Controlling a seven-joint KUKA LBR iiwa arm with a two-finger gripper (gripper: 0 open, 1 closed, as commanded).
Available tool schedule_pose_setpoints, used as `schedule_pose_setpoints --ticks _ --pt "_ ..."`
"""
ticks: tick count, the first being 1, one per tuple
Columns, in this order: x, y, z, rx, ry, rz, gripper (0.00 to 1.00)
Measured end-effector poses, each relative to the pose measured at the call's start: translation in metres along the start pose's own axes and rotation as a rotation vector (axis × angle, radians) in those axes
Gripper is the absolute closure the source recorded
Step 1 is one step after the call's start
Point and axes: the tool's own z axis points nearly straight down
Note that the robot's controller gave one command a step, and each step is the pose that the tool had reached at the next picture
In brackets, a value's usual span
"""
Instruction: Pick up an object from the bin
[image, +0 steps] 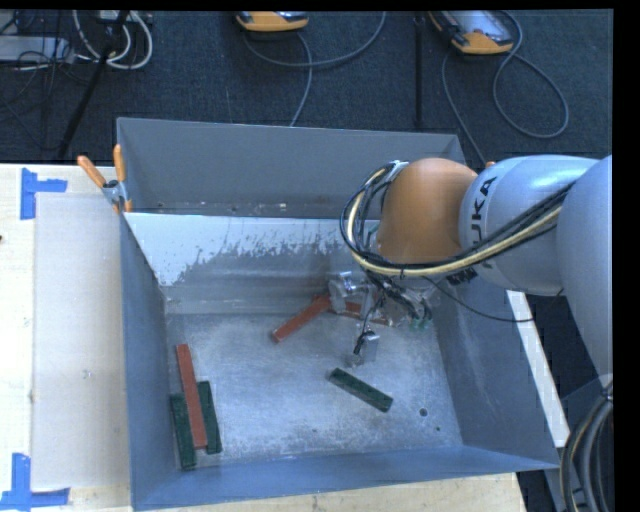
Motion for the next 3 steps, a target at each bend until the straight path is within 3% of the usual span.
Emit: schedule_pose_setpoints --ticks 1,2,3 --pt "0.021 0.061 -0.065 -0.006 0.008 -0.339 0.00" --pt "-0.017 0.102 0.001 -0.011 0.014 -0.639 0.00" --pt "-0.018 0.100 -0.001 -0.010 0.011 -0.633 1.00"
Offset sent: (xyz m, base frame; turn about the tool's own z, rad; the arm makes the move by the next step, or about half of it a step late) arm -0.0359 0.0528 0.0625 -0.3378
